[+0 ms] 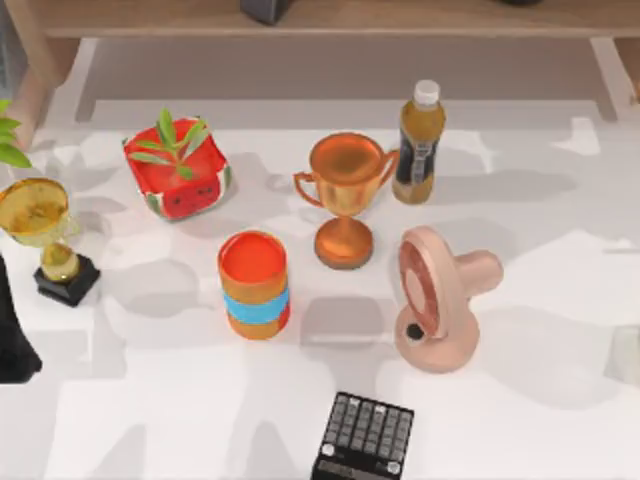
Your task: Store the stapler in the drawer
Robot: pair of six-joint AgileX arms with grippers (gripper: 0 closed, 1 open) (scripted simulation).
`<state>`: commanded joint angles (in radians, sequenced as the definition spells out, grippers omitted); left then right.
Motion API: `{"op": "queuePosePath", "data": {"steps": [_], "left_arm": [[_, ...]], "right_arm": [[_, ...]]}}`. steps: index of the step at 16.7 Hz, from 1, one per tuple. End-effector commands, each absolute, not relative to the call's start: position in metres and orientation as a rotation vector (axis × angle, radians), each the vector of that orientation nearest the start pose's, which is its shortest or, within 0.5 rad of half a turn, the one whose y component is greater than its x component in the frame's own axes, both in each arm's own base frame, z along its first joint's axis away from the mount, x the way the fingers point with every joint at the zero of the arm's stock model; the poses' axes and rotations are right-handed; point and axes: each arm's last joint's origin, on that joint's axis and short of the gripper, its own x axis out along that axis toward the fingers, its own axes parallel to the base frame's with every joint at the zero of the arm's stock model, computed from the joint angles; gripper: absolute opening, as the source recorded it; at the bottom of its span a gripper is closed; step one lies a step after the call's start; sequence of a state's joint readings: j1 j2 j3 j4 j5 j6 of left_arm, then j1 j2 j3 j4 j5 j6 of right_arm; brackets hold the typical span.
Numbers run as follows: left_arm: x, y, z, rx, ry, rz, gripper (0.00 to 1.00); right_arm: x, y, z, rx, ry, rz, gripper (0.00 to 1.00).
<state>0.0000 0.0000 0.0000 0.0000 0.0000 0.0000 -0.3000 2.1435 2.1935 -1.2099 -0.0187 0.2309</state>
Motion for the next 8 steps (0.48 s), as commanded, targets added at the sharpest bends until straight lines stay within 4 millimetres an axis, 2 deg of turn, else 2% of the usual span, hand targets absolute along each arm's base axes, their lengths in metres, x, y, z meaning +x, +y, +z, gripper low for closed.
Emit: {"op": "queuePosePath", "data": {"steps": [2,4,8], "left_arm": [[0.106,-0.001,0.16,0.0,0.0,0.0,1.0],[0.106,-0.001,0.16,0.0,0.0,0.0,1.0],[0.106,-0.001,0.16,0.0,0.0,0.0,1.0]], "right_arm": [[0.439,-0.158,0.289,0.32,1.169,-0.357,0.0],[0.448,-0.177,0.26,0.234,1.267,-0.297,0.0],[0.469,-0.18,0.191,0.068,1.483,-0.096,0.0]]}}
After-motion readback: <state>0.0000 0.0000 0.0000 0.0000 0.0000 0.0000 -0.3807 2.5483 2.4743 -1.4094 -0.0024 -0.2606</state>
